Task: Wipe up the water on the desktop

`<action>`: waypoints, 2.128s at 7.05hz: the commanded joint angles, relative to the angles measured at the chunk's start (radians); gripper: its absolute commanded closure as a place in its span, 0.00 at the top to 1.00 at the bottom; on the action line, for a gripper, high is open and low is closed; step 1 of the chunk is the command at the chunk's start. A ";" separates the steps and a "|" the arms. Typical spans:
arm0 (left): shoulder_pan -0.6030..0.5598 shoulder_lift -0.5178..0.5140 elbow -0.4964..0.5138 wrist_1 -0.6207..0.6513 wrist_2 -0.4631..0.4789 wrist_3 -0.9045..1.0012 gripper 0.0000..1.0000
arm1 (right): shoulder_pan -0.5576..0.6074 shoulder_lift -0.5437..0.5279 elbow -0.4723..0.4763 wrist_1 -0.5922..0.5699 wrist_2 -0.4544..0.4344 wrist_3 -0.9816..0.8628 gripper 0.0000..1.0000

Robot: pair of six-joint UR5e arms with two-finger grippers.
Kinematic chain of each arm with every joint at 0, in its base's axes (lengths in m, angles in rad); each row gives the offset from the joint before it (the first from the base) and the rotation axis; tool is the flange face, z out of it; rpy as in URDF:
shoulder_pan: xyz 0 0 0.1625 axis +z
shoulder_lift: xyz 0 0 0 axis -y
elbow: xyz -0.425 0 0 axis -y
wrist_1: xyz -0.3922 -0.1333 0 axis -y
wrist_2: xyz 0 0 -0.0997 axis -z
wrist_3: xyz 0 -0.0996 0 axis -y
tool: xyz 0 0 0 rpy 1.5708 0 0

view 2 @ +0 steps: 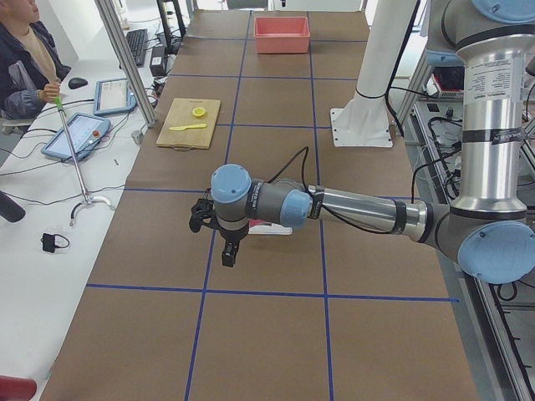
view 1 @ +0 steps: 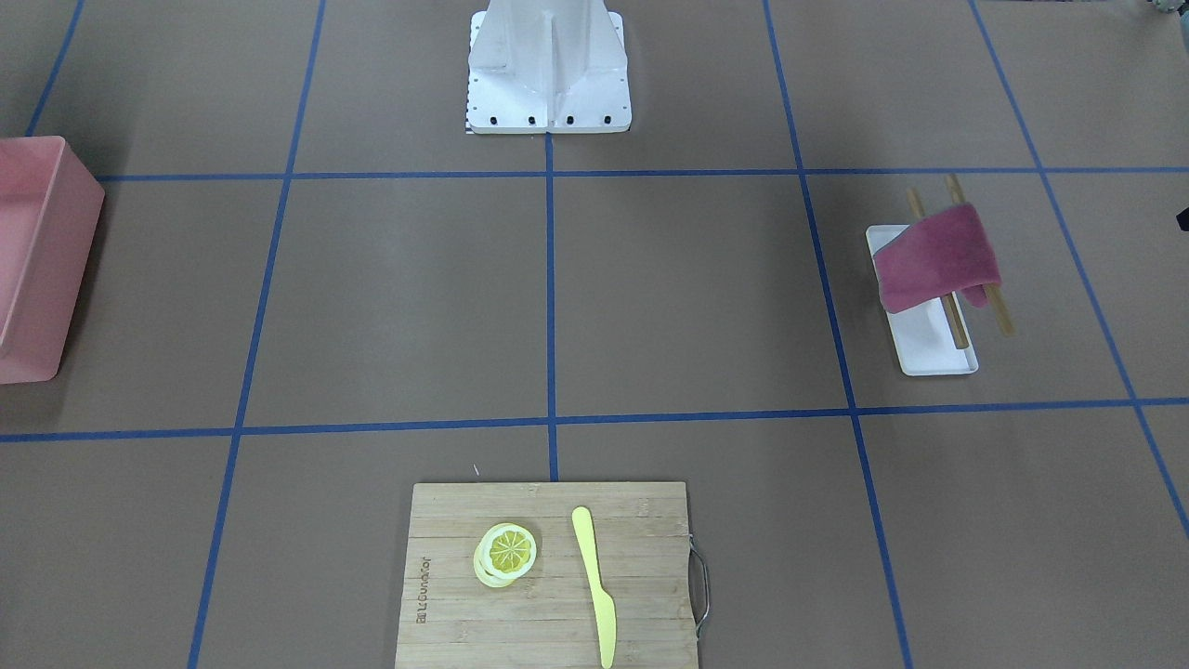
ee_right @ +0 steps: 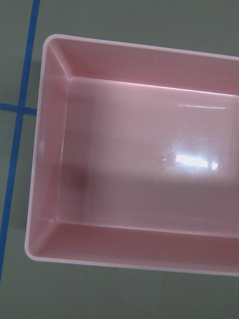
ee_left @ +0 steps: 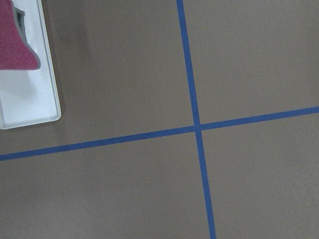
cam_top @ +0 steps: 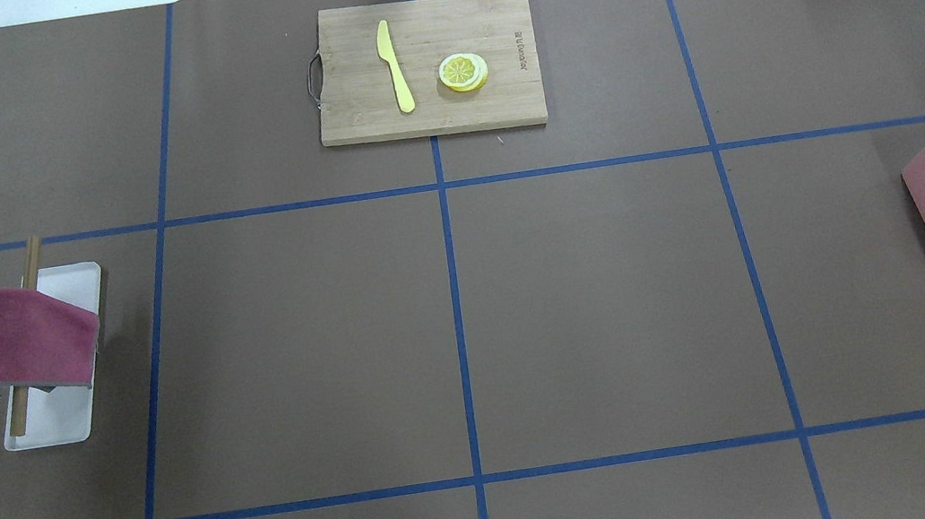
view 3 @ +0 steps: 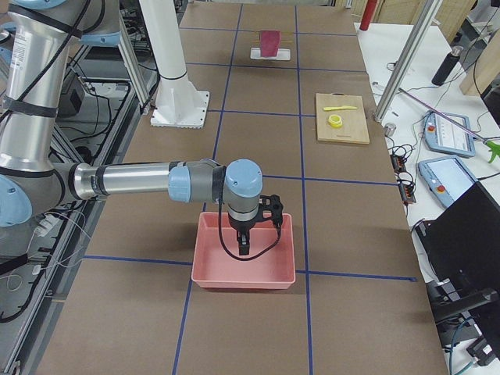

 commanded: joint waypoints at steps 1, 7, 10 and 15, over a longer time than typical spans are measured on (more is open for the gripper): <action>0.002 0.003 0.008 -0.041 0.006 0.003 0.99 | -0.004 -0.001 -0.002 0.000 0.000 -0.001 1.00; 0.007 0.005 0.004 -0.101 0.000 -0.001 0.98 | -0.004 -0.009 -0.003 0.000 0.043 0.003 1.00; 0.025 -0.017 0.005 -0.127 -0.031 -0.006 0.98 | -0.004 0.000 -0.005 0.002 0.043 0.006 1.00; 0.213 -0.078 -0.034 -0.156 -0.042 -0.491 0.98 | -0.007 0.000 -0.005 0.003 0.034 0.000 1.00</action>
